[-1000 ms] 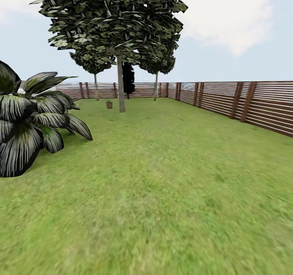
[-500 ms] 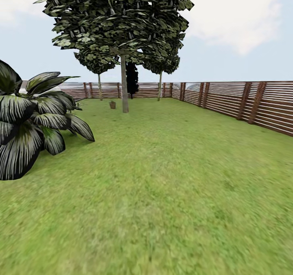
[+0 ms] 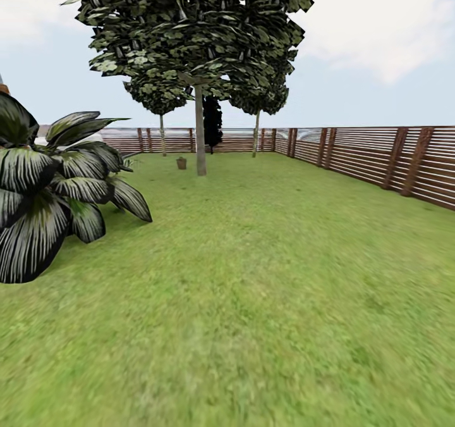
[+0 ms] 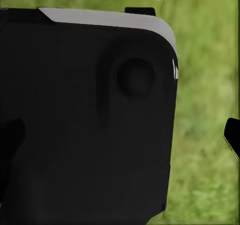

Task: Take the three Easter eggs out of the wicker basket on the lawn in the garden, then place them on the lawn next to a single tree (choose any tree) so that all three eggs are next to the same tree and none are left in the basket.

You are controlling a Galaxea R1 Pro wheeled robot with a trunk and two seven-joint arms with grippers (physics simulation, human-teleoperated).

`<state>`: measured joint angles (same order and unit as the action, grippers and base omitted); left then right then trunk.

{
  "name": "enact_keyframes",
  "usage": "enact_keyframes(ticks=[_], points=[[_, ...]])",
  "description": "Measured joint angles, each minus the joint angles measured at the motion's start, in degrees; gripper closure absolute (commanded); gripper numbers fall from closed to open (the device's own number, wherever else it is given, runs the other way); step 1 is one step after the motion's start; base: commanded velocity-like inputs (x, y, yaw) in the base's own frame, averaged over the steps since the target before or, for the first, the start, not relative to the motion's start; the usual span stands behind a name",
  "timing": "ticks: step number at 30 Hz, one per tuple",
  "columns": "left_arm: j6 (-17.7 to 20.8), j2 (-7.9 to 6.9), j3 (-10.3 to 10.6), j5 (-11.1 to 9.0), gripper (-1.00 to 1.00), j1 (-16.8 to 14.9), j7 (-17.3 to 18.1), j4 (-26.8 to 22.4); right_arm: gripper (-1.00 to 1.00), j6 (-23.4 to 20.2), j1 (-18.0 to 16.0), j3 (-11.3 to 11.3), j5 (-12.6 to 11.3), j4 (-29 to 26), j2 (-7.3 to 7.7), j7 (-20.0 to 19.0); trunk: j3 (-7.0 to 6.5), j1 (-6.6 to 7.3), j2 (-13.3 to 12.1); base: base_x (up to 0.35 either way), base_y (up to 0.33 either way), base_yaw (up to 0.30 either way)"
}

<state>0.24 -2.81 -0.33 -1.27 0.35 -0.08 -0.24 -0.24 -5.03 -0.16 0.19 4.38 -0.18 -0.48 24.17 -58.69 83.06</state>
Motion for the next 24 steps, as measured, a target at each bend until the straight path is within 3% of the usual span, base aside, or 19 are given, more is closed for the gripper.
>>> enact_keyframes(ticks=[24], points=[[0.00, 0.00, 0.05, 0.00, -1.00, 0.00, 0.00, 0.00, -1.00, 0.00, 0.00, -0.08, 0.05, 0.00, 0.00, 0.00, 0.00, 0.00, 0.00, 0.334, 0.000, 0.000]])
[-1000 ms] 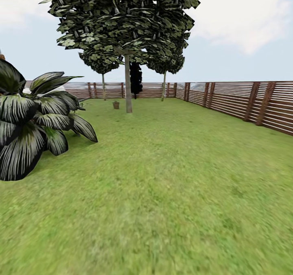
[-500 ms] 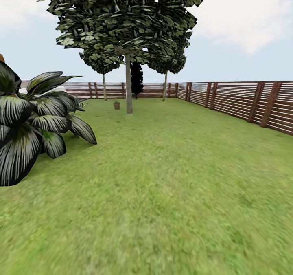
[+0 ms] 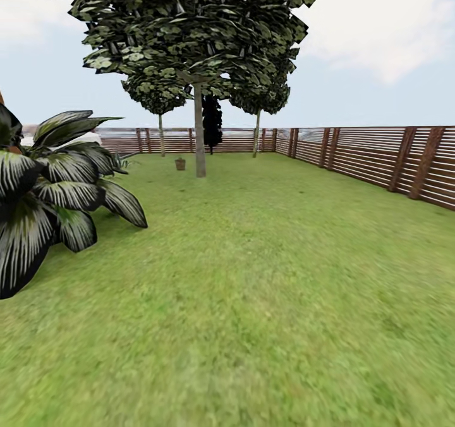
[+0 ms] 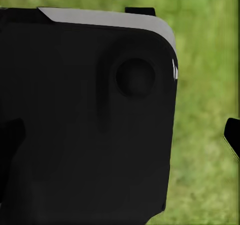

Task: Take the three Easter eggs out of the wicker basket on the lawn in the garden, then place them on the lawn next to a single tree (choose any tree) so that all three eggs are next to the same tree and none are left in the basket.

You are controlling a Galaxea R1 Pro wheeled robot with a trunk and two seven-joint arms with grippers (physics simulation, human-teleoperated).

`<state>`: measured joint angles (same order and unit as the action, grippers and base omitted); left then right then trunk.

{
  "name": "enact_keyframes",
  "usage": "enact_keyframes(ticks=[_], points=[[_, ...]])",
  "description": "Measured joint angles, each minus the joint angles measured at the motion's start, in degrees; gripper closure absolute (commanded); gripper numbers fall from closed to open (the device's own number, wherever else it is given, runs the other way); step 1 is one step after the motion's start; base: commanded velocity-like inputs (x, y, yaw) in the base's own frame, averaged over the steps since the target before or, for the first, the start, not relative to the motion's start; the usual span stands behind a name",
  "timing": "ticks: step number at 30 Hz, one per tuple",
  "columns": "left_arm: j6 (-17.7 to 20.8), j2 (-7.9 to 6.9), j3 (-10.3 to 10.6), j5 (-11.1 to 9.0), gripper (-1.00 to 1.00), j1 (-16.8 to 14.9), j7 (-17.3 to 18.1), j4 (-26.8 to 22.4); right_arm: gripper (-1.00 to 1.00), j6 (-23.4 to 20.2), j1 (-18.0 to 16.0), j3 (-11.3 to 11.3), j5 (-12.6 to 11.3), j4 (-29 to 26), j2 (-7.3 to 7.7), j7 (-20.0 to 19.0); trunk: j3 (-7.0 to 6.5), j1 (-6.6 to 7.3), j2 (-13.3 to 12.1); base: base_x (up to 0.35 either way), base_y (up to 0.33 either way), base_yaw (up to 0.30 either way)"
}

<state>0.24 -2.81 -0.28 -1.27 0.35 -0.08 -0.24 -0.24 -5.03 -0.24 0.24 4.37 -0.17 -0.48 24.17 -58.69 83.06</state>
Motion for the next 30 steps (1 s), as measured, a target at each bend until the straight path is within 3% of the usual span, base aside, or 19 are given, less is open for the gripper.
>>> enact_keyframes(ticks=[30], points=[[0.00, 0.00, 0.00, 0.00, -1.00, 0.00, 0.00, 0.00, -1.00, 0.00, 0.00, 0.02, 0.00, 0.00, 0.00, 0.00, 0.00, 0.00, 0.00, 0.334, 0.000, 0.000]])
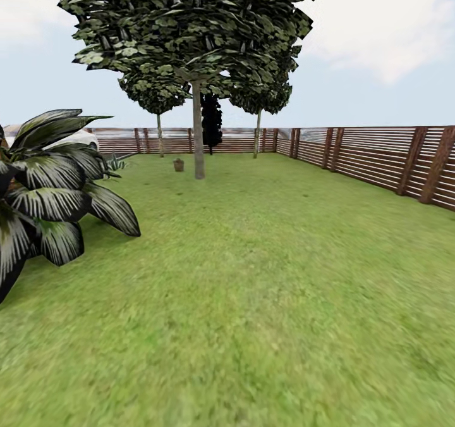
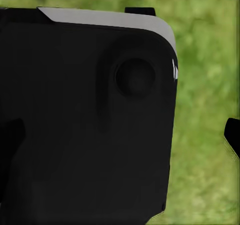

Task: Take the three Easter eggs out of the wicker basket on the lawn in the garden, then place them on the lawn next to a single tree (choose any tree) so that all three eggs are next to the same tree and none are left in the basket.

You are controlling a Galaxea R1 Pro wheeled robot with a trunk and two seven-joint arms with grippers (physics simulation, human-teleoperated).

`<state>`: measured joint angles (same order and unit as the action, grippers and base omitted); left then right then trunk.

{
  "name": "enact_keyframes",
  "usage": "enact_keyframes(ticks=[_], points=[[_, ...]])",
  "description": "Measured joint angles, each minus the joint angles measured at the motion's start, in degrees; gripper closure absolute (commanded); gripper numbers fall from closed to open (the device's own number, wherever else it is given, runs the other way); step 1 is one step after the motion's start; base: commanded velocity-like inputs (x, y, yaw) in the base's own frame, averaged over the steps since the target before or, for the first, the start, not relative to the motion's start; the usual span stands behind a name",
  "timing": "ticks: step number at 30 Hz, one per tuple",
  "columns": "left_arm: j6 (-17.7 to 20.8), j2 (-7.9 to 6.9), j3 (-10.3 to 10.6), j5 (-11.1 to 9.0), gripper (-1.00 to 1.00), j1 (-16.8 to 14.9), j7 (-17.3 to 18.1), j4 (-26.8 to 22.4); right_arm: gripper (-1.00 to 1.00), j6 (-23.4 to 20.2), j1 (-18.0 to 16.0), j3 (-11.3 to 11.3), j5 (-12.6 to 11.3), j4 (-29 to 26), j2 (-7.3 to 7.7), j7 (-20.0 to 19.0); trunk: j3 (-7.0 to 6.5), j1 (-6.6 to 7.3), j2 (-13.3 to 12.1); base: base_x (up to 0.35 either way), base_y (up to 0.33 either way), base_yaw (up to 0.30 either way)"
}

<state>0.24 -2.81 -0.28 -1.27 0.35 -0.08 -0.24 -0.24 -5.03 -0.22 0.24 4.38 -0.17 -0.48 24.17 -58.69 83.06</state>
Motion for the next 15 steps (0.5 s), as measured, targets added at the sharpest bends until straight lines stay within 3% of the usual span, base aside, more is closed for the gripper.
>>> enact_keyframes(ticks=[3, 9, 15], points=[[0.00, 0.00, 0.00, 0.00, -1.00, 0.00, 0.00, 0.00, -1.00, 0.00, 0.00, -0.01, 0.00, 0.00, 0.00, 0.00, 0.00, 0.00, 0.00, 0.334, 0.000, 0.062], [0.00, 0.00, -0.01, 0.00, -1.00, 0.00, 0.00, 0.00, -1.00, 0.00, 0.00, -0.02, 0.00, 0.00, 0.00, 0.00, 0.00, 0.00, 0.00, 0.334, 0.000, 0.200], [0.00, 0.00, -0.01, 0.00, -1.00, 0.00, 0.00, 0.00, -1.00, 0.00, 0.00, -0.02, 0.00, 0.00, 0.00, 0.00, 0.00, 0.00, 0.00, 0.334, 0.000, 0.042]])
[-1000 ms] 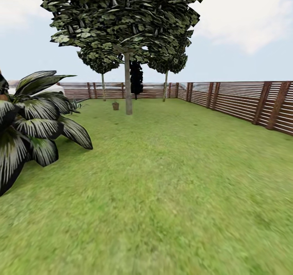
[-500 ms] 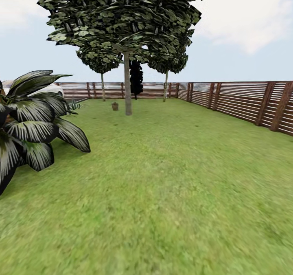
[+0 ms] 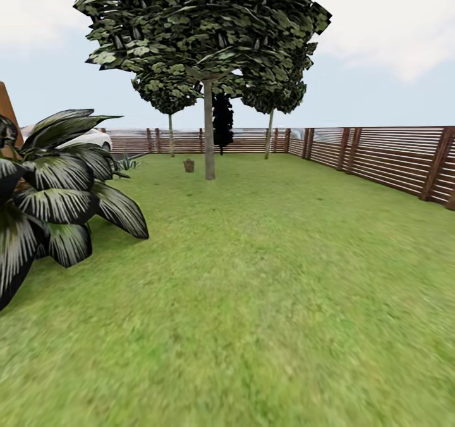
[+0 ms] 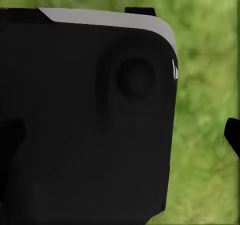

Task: Take the three Easter eggs out of the wicker basket on the lawn in the garden, then place them on the lawn next to a single tree (choose any tree) so that all three eggs are next to the same tree and none are left in the basket.

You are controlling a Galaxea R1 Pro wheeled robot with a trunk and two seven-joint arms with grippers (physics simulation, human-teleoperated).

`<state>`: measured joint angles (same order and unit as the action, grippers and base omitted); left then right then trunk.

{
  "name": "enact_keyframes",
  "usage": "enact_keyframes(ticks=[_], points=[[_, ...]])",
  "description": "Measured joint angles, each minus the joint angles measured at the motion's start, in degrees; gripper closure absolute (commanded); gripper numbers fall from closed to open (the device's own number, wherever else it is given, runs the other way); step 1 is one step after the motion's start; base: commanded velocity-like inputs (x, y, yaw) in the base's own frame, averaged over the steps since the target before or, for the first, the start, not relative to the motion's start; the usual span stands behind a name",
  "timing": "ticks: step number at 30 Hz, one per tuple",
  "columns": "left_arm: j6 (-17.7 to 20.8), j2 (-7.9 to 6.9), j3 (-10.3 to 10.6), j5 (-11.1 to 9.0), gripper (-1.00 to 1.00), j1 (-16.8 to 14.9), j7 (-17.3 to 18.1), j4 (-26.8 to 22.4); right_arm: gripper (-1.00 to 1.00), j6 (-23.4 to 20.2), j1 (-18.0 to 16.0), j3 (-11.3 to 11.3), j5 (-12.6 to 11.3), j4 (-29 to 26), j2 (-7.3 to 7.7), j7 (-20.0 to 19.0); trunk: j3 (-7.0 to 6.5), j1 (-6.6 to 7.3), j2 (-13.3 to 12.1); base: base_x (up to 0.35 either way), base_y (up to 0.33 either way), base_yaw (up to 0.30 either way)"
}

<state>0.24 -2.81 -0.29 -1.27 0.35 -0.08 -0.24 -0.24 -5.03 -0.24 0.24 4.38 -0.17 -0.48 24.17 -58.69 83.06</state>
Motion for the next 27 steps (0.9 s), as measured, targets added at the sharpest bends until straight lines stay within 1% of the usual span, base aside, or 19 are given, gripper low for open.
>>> enact_keyframes(ticks=[27], points=[[0.00, 0.00, 0.04, 0.00, -1.00, 0.00, 0.00, 0.00, -1.00, 0.00, 0.00, 0.00, 0.00, 0.00, 0.00, 0.00, 0.00, 0.00, 0.00, 0.334, 0.000, 0.000]])
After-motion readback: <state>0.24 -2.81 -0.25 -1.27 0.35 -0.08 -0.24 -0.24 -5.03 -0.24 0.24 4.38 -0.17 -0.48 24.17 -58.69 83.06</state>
